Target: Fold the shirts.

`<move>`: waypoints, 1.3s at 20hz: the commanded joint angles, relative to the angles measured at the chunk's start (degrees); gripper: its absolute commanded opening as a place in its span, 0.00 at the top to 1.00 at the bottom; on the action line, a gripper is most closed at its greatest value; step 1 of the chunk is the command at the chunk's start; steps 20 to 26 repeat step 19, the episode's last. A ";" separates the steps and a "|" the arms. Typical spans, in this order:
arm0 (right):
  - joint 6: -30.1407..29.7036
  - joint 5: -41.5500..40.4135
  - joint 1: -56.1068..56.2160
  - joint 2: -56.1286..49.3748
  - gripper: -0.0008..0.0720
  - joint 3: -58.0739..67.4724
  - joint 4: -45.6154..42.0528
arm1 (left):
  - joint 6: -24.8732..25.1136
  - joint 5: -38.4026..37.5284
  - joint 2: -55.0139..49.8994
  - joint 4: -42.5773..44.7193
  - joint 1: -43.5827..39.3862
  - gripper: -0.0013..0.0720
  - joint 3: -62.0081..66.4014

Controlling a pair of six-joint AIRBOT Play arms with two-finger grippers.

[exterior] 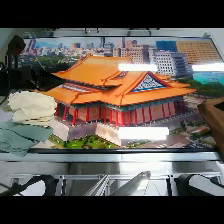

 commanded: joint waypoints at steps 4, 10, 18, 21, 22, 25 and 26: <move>-12.55 -16.41 26.14 23.69 0.97 -36.70 12.39 | -0.90 8.04 22.62 13.42 0.13 0.97 -32.83; -13.84 -19.47 33.03 23.87 0.97 -38.95 15.17 | -0.94 8.85 30.14 13.42 0.13 0.97 -42.16; -13.84 -19.32 33.00 23.85 0.97 -38.95 15.23 | -0.96 8.44 31.32 13.35 0.13 0.97 -43.01; -13.84 -19.32 33.00 23.85 0.97 -38.95 15.23 | -0.96 8.33 31.32 13.35 0.13 0.97 -43.01; -13.84 -19.32 33.00 23.85 0.97 -38.95 15.23 | -0.96 8.33 31.32 13.35 0.13 0.97 -43.01; -13.84 -19.32 33.00 23.85 0.97 -38.95 15.23 | -0.96 8.33 31.32 13.35 0.13 0.97 -43.01; -13.84 -19.32 33.00 23.85 0.97 -38.95 15.23 | -0.96 8.33 31.32 13.35 0.13 0.97 -43.01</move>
